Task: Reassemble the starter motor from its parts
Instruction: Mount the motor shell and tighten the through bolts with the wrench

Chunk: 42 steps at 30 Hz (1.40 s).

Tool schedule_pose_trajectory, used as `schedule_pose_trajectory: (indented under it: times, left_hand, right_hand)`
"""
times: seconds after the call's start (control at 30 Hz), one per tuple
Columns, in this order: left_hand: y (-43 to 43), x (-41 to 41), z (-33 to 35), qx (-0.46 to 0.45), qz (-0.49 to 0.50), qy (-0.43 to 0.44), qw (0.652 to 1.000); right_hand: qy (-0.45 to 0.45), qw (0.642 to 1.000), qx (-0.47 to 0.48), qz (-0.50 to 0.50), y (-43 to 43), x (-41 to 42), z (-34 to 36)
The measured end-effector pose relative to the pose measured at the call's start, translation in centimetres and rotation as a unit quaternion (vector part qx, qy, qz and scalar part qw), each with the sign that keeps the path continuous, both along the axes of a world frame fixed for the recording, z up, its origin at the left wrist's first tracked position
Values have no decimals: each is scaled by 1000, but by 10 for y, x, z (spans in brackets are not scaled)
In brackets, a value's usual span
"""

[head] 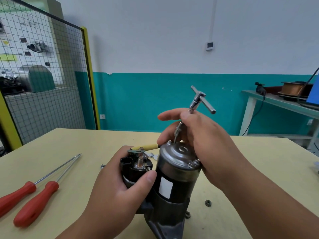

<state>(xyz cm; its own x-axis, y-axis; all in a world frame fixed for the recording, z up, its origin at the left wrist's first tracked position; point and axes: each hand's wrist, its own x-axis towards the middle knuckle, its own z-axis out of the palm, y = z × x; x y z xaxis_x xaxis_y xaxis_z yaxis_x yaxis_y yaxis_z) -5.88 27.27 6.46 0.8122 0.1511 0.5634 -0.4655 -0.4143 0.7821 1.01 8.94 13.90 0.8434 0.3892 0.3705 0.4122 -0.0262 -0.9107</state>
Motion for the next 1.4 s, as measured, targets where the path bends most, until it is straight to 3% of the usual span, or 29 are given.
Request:
schedule_pose_trajectory:
  times: [0.17,0.43,0.73,1.0,1.2,1.4]
  left_hand:
    - [1,0,0,1,3,3,1000]
    - [-1,-1,2,1,-2,-1,1000]
    - [-5,-6,3,29,-6,-6,1000]
    - [-6,-8,3,26,-12,8,1000]
    - [-6,-7,4,13,-3,19,1000]
    - [-5,-6,4,7,-3,19,1000]
  right_hand:
    - [-25,998,-35,-45,0,1,1]
    - [2,999,-39,-35,-3,-3,4]
    - [49,998,25,-25,-6,1,7]
    - [-10,1000,-6,-17,-8,-4,11]
    - [29,999,11,14,-6,-3,9]
    - [-18,1000,3,-2,-3,-5,8]
